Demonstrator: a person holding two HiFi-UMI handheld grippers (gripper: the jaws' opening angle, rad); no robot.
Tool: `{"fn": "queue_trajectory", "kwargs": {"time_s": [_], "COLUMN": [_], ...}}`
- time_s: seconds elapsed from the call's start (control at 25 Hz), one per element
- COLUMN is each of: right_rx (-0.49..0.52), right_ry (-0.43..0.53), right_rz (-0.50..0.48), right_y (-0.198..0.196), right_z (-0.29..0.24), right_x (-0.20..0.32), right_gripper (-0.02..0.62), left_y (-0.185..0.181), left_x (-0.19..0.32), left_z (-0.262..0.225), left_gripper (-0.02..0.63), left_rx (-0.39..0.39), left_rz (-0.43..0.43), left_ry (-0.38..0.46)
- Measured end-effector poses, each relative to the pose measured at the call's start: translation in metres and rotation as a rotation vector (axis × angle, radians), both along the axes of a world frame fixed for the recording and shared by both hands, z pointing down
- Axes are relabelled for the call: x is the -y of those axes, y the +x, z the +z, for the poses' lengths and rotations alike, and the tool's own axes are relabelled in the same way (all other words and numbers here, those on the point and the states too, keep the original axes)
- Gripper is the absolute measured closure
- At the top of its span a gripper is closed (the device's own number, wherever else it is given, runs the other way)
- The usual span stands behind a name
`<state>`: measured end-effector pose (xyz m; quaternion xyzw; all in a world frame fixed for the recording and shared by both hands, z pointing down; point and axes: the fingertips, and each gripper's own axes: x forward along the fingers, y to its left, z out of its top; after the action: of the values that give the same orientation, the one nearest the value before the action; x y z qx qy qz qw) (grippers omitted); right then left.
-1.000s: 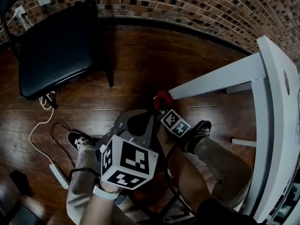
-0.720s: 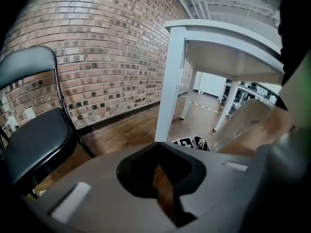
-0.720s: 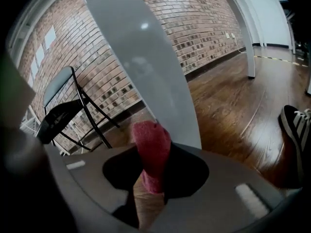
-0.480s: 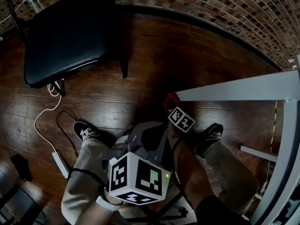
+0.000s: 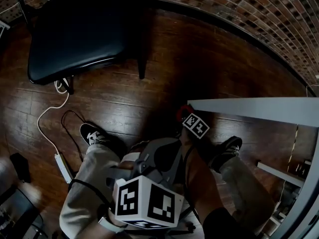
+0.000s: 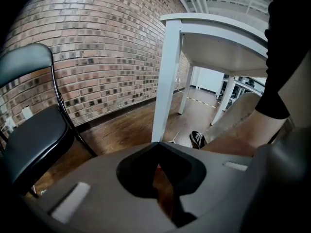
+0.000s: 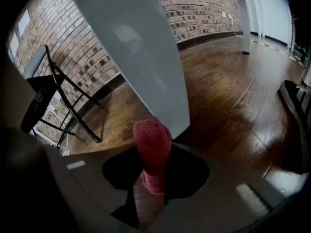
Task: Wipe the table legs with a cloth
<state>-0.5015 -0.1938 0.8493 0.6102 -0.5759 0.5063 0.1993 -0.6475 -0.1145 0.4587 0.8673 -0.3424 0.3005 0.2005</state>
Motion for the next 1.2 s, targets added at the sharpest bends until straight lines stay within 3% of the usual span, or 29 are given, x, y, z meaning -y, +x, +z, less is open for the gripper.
{"fn": "queue_trajectory", "kwargs": {"time_s": [0.16,0.24,0.4,0.52,0.84,1.2], "right_rx": [-0.102,-0.167,-0.287,-0.344,-0.371,-0.381], "right_ry": [-0.128,-0.137,-0.029,-0.018,0.093,0.339], "right_rz": [-0.034,-0.092,-0.258,-0.366,-0.376,-0.406], "right_y": [0.026,0.035,0.035,0.029,0.036,0.026], "right_z": [0.024,0.025,0.003,-0.013,-0.086,-0.220], "right_x": [-0.033,-0.037,-0.006,0.005,0.006,0.013], "right_gripper": [0.483,0.483,0.483,0.482,0.483,0.486], "left_y": [0.000,0.001,0.004,0.008,0.019,0.013], "left_x": [-0.003,-0.003,-0.002,-0.001,0.003,0.020], "left_z": [0.004,0.005,0.009,0.007,-0.008,-0.026], "left_gripper": [0.604,0.604,0.604,0.604,0.604,0.604], "left_rx": [0.013,0.018,0.023,0.025,0.021,-0.022], "left_rz": [0.012,0.017,0.026,0.034,0.063,0.041], "left_ry": [-0.002,-0.003,-0.002,0.008,0.076,0.155]}}
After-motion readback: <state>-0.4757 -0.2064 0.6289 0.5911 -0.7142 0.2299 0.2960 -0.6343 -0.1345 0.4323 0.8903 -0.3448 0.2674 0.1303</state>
